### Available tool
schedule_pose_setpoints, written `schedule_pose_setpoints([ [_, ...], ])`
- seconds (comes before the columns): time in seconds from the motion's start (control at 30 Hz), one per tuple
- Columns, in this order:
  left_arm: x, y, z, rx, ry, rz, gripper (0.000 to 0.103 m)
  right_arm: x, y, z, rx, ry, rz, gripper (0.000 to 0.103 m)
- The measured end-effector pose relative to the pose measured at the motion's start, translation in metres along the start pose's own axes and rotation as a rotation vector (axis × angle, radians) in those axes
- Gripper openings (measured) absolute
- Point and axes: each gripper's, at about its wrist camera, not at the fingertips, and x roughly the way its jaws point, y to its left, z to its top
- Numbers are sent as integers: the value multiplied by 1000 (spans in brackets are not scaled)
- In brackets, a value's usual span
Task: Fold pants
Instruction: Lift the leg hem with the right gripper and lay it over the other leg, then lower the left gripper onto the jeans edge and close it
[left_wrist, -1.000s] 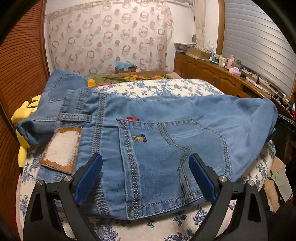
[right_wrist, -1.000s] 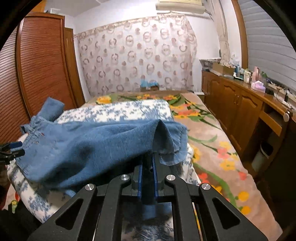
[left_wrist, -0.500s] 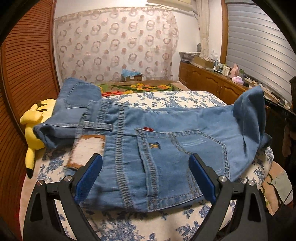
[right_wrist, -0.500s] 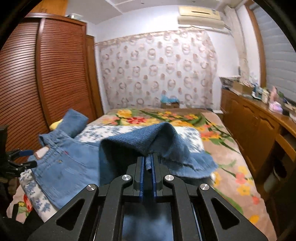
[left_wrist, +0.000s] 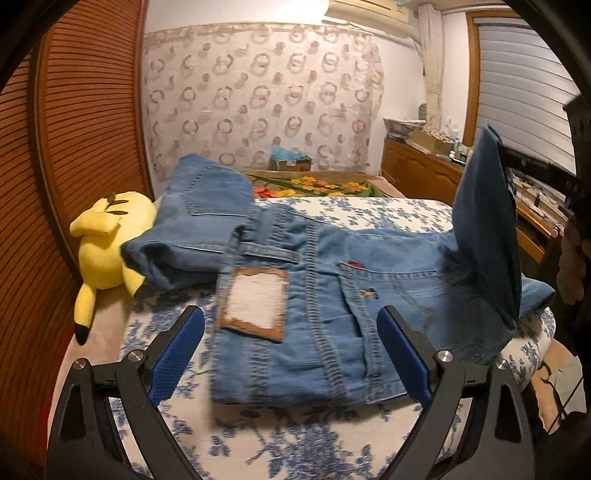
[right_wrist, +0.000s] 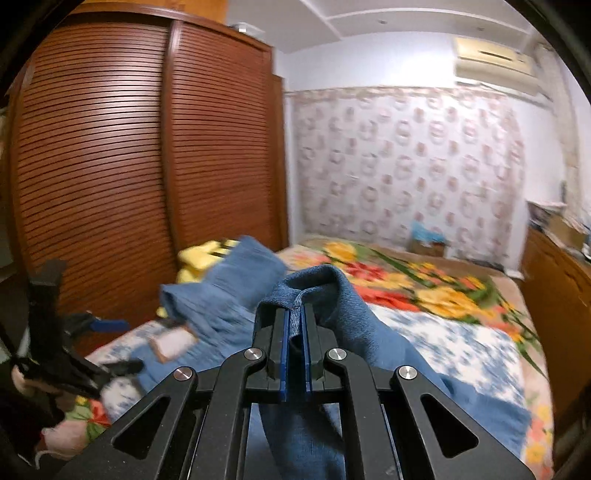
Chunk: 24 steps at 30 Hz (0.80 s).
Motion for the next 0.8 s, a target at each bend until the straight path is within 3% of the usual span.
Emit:
schedule_pose_setpoints([
  [0.13, -3, 16, -2, -27, -3, 19, 95, 23, 12, 7, -26, 19, 95, 6],
  [0.27, -4, 24, -5, -40, 1, 28, 95, 47, -1, 0, -22, 129, 143, 7],
  [0.43, -3, 27, -7, -42, 2, 27, 95, 56, -25, -22, -53, 221, 93, 32],
  [0.8, 8, 2, -5, -2, 25, -25, 95, 53, -96, -43, 5, 266, -14, 39],
])
